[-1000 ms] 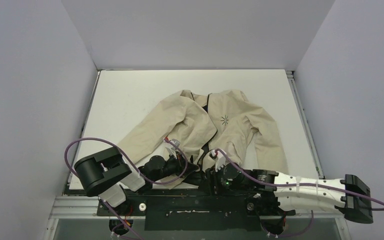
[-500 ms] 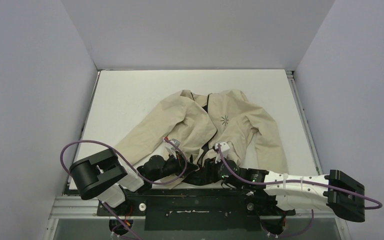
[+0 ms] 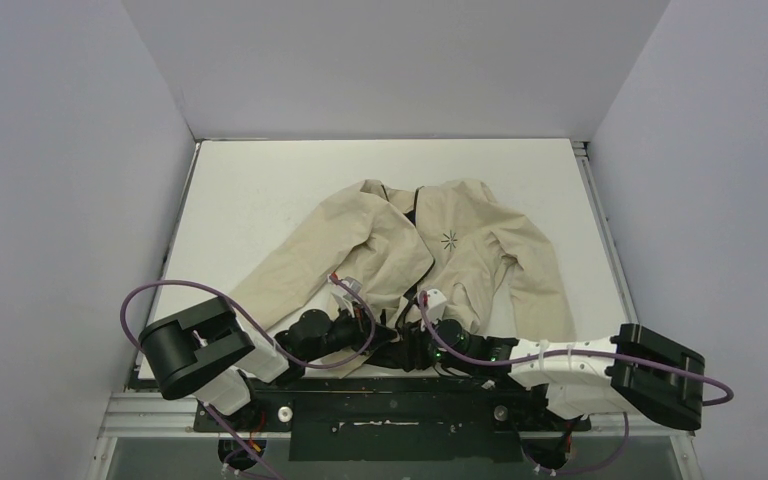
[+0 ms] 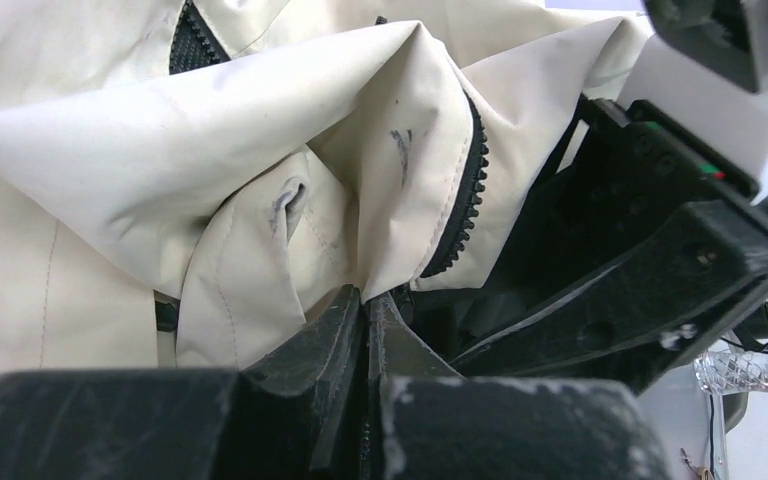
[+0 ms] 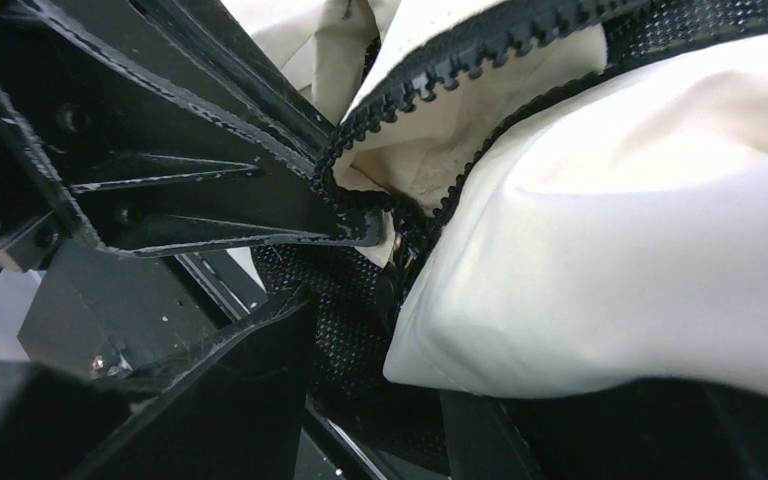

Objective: Zip up the jacket

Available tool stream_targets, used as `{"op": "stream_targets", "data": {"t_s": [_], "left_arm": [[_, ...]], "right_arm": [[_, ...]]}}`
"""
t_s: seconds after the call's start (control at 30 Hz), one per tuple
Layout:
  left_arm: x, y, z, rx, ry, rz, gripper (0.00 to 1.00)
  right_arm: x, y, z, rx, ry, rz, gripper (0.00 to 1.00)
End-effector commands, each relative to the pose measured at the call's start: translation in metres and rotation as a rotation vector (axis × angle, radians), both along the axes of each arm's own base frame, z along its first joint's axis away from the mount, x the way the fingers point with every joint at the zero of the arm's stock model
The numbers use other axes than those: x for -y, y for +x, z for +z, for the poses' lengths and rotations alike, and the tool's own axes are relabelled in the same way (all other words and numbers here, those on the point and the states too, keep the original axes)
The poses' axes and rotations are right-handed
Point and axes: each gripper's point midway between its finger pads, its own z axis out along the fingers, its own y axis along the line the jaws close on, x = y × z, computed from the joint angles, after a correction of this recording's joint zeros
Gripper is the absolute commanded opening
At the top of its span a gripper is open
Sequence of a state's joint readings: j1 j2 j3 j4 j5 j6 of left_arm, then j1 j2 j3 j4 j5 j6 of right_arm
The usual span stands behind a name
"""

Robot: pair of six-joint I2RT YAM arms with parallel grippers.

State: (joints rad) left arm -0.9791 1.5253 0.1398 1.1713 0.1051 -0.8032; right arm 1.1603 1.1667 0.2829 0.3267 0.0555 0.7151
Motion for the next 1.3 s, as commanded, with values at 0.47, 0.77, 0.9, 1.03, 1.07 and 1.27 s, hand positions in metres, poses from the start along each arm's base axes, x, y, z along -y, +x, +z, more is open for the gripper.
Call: {"op": "stream_targets", "data": {"t_s": [0.47, 0.77, 0.9, 1.03, 1.07, 1.27], "left_arm": [[0.006, 0.008, 0.014, 0.037, -0.023, 0.01, 0.0], [0.009, 0.008, 0.01, 0.048, 0.001, -0.005, 0.0], [0.008, 0.008, 0.01, 0.046, 0.0, -0.002, 0.0], [0.007, 0.007, 0.011, 0.05, 0.0, -0.002, 0.0], [0.007, 0.007, 0.011, 0.05, 0.002, -0.002, 0.0], [0.005, 0.006, 0.012, 0.051, 0.004, -0.002, 0.0]], "right_arm": [[-0.028, -0.009, 0.049, 0.022, 0.176, 0.096, 0.07], [-0.02, 0.008, 0.122, 0.104, 0.273, 0.029, 0.0], [-0.022, 0.022, 0.14, 0.119, 0.28, 0.0, 0.0], [-0.023, 0.032, 0.151, 0.137, 0.28, -0.039, 0.0], [-0.022, 0.034, 0.152, 0.139, 0.277, -0.053, 0.0], [-0.009, 0.059, 0.166, 0.11, 0.306, -0.212, 0.0]]}}
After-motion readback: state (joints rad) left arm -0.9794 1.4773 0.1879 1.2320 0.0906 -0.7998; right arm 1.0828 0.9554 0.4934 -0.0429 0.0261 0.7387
